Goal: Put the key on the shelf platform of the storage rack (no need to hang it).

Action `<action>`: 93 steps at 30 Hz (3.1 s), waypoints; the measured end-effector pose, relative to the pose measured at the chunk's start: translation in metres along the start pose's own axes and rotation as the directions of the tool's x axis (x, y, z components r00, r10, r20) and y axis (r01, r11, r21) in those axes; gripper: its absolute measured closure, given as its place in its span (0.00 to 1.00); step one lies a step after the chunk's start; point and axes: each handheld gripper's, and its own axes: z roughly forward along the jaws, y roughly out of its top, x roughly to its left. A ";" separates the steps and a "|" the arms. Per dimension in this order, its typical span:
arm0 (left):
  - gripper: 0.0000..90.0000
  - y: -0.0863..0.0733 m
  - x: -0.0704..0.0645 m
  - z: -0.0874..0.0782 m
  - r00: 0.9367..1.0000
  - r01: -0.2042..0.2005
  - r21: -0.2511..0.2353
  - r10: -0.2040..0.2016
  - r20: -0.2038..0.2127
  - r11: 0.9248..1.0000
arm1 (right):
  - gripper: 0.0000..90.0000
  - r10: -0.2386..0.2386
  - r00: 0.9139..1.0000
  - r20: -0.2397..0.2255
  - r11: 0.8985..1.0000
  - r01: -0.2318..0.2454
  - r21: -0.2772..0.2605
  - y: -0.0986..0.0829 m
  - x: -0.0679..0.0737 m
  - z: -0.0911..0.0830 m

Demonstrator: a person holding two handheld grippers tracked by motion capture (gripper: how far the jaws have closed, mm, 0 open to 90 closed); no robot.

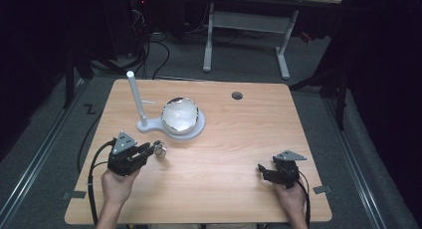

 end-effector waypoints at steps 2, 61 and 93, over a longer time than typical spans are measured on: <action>0.83 0.003 -0.001 -0.002 1.000 -0.002 -0.007 0.002 0.005 1.000 | 0.33 -0.002 1.000 0.000 1.000 0.002 -0.001 0.000 0.000 0.000; 0.83 0.110 -0.002 0.030 0.997 -0.012 -0.033 0.015 0.079 0.999 | 0.33 0.003 1.000 -0.005 1.000 -0.003 -0.005 0.000 -0.001 0.000; 0.83 0.109 0.011 0.072 1.000 0.014 0.004 -0.014 0.002 1.000 | 0.33 0.003 1.000 -0.004 1.000 -0.003 -0.006 -0.001 -0.001 0.000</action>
